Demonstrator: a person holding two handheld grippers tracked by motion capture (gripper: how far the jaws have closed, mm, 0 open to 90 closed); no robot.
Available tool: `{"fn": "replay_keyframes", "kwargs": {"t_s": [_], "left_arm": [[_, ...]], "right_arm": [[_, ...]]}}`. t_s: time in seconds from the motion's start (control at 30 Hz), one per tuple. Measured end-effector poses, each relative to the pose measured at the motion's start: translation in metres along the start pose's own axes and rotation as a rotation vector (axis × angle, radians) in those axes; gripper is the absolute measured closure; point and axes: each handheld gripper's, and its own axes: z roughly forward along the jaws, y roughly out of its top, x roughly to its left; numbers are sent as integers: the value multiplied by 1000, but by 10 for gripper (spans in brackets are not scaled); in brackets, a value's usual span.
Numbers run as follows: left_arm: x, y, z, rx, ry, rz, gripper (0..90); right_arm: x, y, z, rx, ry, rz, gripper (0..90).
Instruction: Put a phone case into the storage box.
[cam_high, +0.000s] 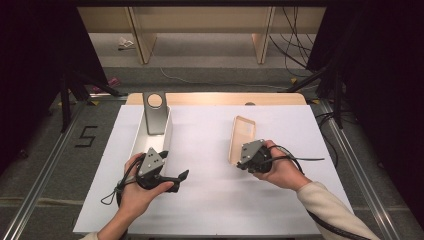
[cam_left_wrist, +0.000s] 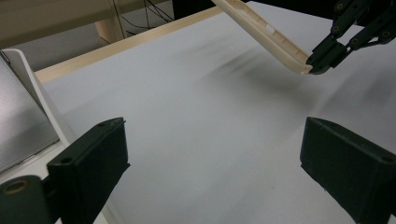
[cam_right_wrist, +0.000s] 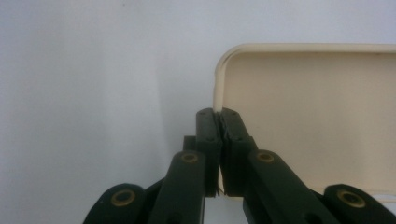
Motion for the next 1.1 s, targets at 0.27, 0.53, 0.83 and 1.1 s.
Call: {"fn": "replay_keyframes", "kwargs": {"t_s": [0.27, 0.53, 0.83, 1.1], "left_arm": [[0, 0, 0, 2, 2, -1, 70], [0, 0, 0, 2, 3, 1, 71], [0, 6, 2, 2, -2, -6, 83], [-1, 18, 8, 19, -21, -24, 93]], "right_arm": [[8, -3, -6, -44, 8, -18, 883], [18, -4, -10, -79, 27, -16, 883], [30, -3, -14, -95, 34, -33, 883], [39, -2, -17, -119, 37, -42, 883]]}}
